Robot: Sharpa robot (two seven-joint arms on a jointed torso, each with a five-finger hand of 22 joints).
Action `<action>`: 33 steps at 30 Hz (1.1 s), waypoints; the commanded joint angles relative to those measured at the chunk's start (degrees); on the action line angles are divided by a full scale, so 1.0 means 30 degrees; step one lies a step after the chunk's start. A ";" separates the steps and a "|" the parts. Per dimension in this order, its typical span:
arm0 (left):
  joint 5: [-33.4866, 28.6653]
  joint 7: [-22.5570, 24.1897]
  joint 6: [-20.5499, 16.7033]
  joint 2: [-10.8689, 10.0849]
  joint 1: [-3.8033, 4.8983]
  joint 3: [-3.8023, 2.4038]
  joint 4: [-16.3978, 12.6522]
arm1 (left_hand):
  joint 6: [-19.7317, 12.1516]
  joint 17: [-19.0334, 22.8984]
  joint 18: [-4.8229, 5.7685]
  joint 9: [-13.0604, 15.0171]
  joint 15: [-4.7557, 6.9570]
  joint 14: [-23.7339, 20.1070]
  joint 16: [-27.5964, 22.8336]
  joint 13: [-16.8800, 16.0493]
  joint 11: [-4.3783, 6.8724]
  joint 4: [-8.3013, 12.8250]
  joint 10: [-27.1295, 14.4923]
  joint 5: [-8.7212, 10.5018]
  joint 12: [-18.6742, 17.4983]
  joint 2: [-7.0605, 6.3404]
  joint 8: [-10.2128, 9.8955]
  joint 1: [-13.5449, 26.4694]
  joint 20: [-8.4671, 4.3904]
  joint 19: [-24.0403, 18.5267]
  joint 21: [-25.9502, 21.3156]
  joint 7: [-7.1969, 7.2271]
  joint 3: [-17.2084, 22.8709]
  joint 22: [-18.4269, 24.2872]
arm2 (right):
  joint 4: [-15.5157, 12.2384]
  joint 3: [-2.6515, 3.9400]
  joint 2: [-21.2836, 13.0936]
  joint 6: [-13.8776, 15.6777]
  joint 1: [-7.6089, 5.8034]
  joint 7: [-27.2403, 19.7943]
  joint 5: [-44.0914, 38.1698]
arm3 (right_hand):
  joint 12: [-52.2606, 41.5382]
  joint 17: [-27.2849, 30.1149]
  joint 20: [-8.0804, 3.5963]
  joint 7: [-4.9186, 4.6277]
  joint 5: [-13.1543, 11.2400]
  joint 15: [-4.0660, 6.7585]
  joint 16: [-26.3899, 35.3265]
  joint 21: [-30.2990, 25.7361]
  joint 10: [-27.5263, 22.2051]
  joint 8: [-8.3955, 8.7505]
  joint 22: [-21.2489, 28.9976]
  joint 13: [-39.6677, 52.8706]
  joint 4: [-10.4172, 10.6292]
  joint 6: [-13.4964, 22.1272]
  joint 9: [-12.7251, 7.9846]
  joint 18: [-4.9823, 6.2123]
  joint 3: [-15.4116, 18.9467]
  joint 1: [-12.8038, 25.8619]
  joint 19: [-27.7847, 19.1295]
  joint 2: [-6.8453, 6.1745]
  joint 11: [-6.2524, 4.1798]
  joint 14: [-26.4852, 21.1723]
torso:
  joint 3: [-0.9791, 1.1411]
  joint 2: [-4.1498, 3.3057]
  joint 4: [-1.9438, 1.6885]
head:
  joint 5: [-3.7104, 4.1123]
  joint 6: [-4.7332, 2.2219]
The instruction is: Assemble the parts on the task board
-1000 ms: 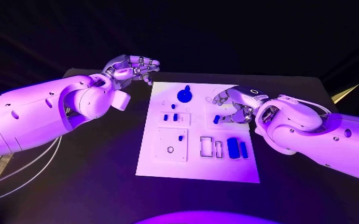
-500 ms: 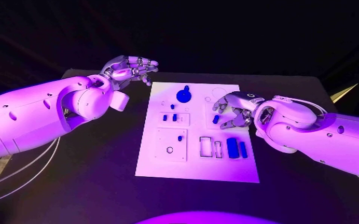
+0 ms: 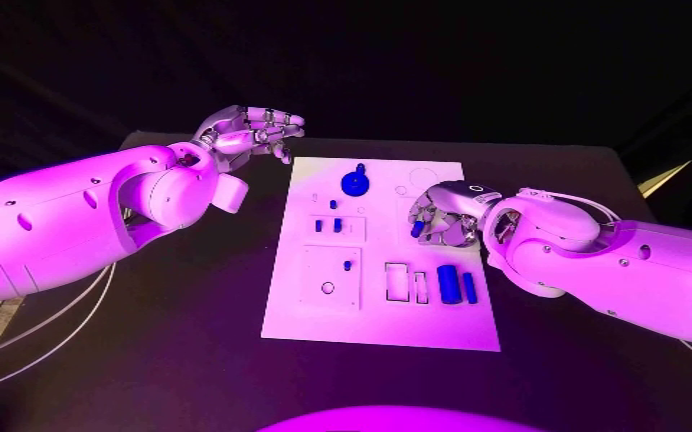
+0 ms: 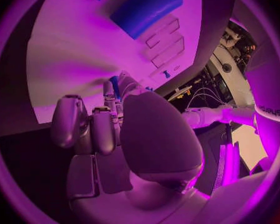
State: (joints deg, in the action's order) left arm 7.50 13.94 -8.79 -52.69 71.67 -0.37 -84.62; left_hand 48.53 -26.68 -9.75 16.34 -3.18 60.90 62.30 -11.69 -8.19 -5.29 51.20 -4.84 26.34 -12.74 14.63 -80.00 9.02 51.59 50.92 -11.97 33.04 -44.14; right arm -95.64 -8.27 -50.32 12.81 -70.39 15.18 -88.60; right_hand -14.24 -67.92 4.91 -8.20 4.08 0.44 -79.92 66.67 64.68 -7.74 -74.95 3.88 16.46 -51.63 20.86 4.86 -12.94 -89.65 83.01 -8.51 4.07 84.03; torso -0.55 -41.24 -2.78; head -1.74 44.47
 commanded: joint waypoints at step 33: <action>-0.0092 -0.0094 0.0381 -0.0057 0.0020 -0.0004 -0.0037 | -0.0119 0.0037 -0.0268 -0.0017 -0.0155 0.0026 -0.0114 0.0031 0.0039 -0.0019 -0.0081 0.0084 0.0112 0.0135 -0.0083 0.0103 0.0059 0.0155 -0.0149 0.0030 -0.0181 0.0048 | 0.0015 -0.0009 0.0332 0.0835 0.0108 0.0592 -0.0918 | 0.1104 -0.0343 -0.0327 0.0671 -0.0176 0.0533 -0.0332 0.1554 0.2960 -0.1714 -0.1570 0.0565 -0.1651 -0.3607 0.0763 -0.0368 -0.5455 0.1341 0.0562 -0.0163 -0.0589 0.0699 | 0.0000 0.0010 0.0016 | 0.0104 0.0053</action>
State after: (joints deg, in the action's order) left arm 7.50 13.56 -8.56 -52.89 71.67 -0.35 -84.62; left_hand 48.53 -26.64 -9.74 16.35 -3.18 60.90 62.30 -11.69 -8.19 -5.30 51.20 -4.84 26.34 -12.74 14.63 -80.00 9.24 51.80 50.70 -11.97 32.72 -44.09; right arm -95.46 -8.29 -49.33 15.50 -70.12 16.74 -90.10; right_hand -10.74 -68.91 4.27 -6.29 3.61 1.68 -80.67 71.13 73.21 -11.89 -74.93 5.50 11.85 -61.68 21.99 4.85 -28.87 -85.57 83.99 -10.16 2.44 84.04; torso -0.58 -41.22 -2.74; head -1.44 44.56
